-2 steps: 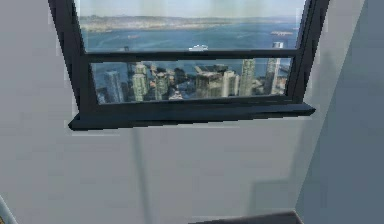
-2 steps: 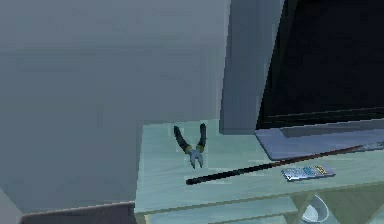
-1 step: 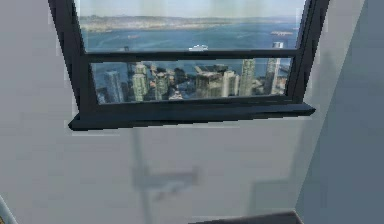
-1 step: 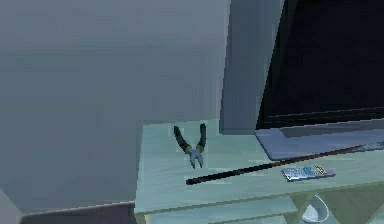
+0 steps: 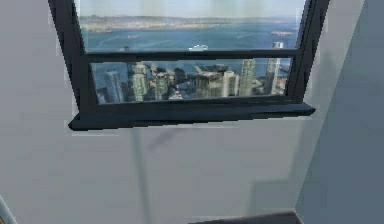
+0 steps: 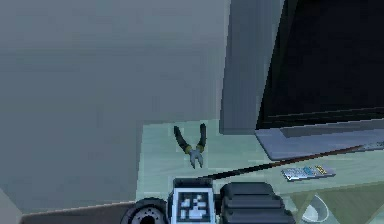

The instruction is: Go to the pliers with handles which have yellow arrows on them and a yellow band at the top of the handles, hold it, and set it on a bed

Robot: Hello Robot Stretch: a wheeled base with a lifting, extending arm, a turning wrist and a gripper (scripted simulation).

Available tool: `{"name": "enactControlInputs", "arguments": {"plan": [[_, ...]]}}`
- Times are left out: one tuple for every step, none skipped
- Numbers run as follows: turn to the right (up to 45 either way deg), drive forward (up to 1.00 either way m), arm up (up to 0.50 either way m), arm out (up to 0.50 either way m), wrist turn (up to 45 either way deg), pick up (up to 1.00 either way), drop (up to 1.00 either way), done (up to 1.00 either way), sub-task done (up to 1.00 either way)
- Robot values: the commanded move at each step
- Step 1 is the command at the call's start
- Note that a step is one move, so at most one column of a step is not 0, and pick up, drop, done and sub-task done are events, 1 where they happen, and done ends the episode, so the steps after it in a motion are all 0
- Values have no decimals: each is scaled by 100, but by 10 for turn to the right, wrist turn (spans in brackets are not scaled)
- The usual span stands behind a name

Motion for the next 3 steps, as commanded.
{"name": "enactControlInputs", "arguments": {"plan": [[0, 0, 0, 30, 0, 0, 0, 0, 0], [0, 0, 0, 0, 450, 0, 0, 0, 0], [0, 0, 0, 0, 450, 0, 0, 0, 0]]}}
